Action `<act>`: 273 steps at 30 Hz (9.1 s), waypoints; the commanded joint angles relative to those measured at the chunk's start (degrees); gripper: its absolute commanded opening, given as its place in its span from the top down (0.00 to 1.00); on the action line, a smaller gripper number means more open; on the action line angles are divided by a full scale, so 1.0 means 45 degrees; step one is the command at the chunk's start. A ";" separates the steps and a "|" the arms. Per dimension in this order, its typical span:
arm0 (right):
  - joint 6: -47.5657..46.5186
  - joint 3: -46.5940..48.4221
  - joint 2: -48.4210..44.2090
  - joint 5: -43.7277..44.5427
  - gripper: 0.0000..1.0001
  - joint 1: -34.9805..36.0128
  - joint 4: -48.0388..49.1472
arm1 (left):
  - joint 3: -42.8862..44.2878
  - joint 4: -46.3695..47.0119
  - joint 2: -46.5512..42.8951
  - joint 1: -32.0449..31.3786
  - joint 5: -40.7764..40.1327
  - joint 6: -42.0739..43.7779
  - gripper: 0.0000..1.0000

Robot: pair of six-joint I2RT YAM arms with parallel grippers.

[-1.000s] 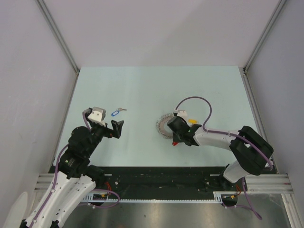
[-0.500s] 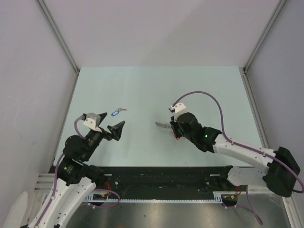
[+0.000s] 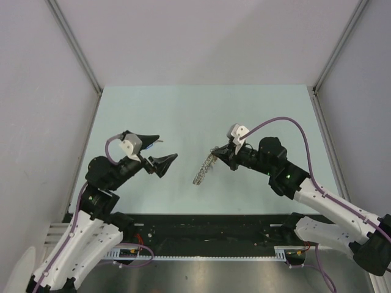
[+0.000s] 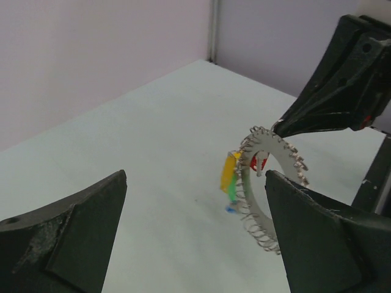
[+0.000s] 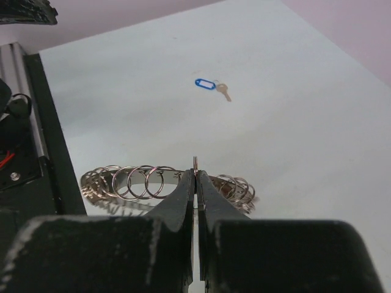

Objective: Put the keys on the keyring

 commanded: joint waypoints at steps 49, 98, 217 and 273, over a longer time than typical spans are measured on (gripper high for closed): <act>-0.2804 0.0523 0.1366 -0.8665 1.00 -0.2247 0.0148 | 0.2417 0.0333 0.7564 -0.2831 0.5450 0.4348 0.48; -0.0481 0.0290 0.0568 -0.6245 0.65 -0.3242 0.1024 | 0.0581 0.4784 0.6921 -0.3300 0.3969 0.0229 1.00; 0.6590 0.2203 0.7262 0.3677 0.80 -0.1330 -0.6336 | 0.1303 -0.4022 0.3521 -0.2929 -0.5235 0.1770 0.10; 0.8505 0.1442 0.7850 0.5241 0.77 -0.0841 -0.5380 | 0.0854 -0.3593 0.3365 -0.1991 -0.4491 0.1419 0.09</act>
